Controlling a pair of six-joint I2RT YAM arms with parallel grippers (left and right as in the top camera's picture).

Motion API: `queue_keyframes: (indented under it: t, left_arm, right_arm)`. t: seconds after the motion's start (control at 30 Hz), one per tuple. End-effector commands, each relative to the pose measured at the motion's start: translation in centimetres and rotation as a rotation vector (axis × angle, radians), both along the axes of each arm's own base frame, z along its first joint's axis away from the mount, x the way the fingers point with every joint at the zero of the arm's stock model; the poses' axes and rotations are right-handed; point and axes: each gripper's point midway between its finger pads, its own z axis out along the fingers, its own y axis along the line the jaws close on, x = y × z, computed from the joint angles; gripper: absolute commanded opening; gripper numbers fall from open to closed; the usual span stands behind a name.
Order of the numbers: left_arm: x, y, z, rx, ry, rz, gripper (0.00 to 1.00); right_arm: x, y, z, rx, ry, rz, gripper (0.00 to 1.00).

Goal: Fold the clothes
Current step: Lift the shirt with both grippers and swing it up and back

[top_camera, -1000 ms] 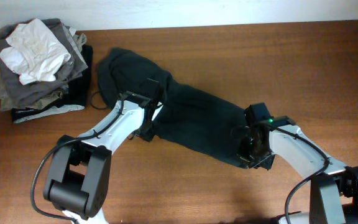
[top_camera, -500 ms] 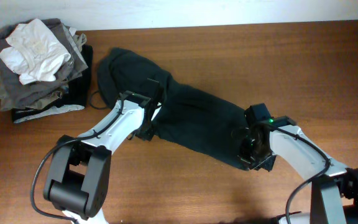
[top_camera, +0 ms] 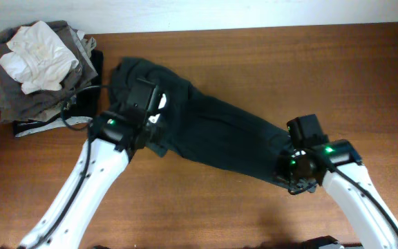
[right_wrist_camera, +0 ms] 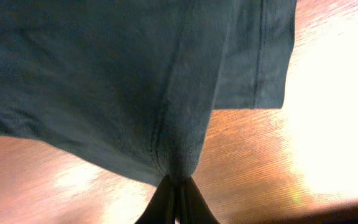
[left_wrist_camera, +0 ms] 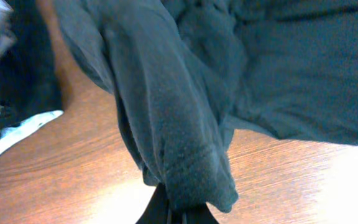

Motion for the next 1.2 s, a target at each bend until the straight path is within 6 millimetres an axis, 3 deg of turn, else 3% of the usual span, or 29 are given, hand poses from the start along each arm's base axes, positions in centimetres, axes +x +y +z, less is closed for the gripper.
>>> queue_keyframes:
  t: [0.0,0.1,0.13,0.23,0.33,0.4,0.53,0.73,0.8,0.93,1.07,1.17]
  left_arm:
    - [-1.2,0.1,7.2,-0.116,-0.196,0.013,0.01]
    - [-2.8,0.7,13.8,-0.197,-0.374,0.009,0.01]
    - [-3.8,1.1,17.0,-0.233,-0.461,0.008,0.01]
    - [-7.1,2.8,24.0,-0.309,-0.661,0.016,0.01]
    - [-9.8,5.1,28.2,-0.321,-0.794,0.066,0.01]
    - [-11.1,6.0,30.0,-0.327,-0.832,0.08,0.01]
    - [-12.7,6.6,32.1,-0.347,-0.872,0.079,0.01]
    - [-14.2,7.1,36.2,-0.412,-0.979,0.072,0.01]
    - [-13.5,6.7,36.3,-0.429,-0.972,0.084,0.01]
    - [-8.2,3.4,33.0,-0.4,-0.813,0.037,0.01]
    - [0.3,-0.6,26.6,-0.318,-0.601,0.023,0.01]
    - [8.5,-3.1,21.4,-0.235,-0.531,0.008,0.01]
  right_arm:
    - [2.3,-0.8,6.8,-0.039,-0.181,0.004,0.04]
    - [3.1,-1.8,12.8,-0.094,-0.287,0.005,0.04]
    - [3.3,-2.2,16.2,-0.106,-0.358,0.007,0.04]
    - [2.9,-2.4,23.7,-0.094,-0.528,0.008,0.04]
    - [1.2,-2.7,29.5,-0.081,-0.673,0.019,0.04]
    - [0.1,-2.9,31.8,-0.072,-0.73,0.013,0.04]
    - [-1.4,-3.3,33.9,-0.071,-0.774,0.005,0.04]
    - [-0.8,-4.3,36.9,-0.108,-0.864,-0.038,0.04]
    - [0.0,-4.2,37.1,-0.115,-0.863,-0.043,0.04]
    - [3.9,-4.2,35.4,-0.165,-0.776,-0.048,0.04]
    - [11.0,-3.4,32.3,-0.219,-0.686,-0.007,0.04]
    - [16.9,-2.6,30.6,-0.194,-0.695,0.027,0.04]
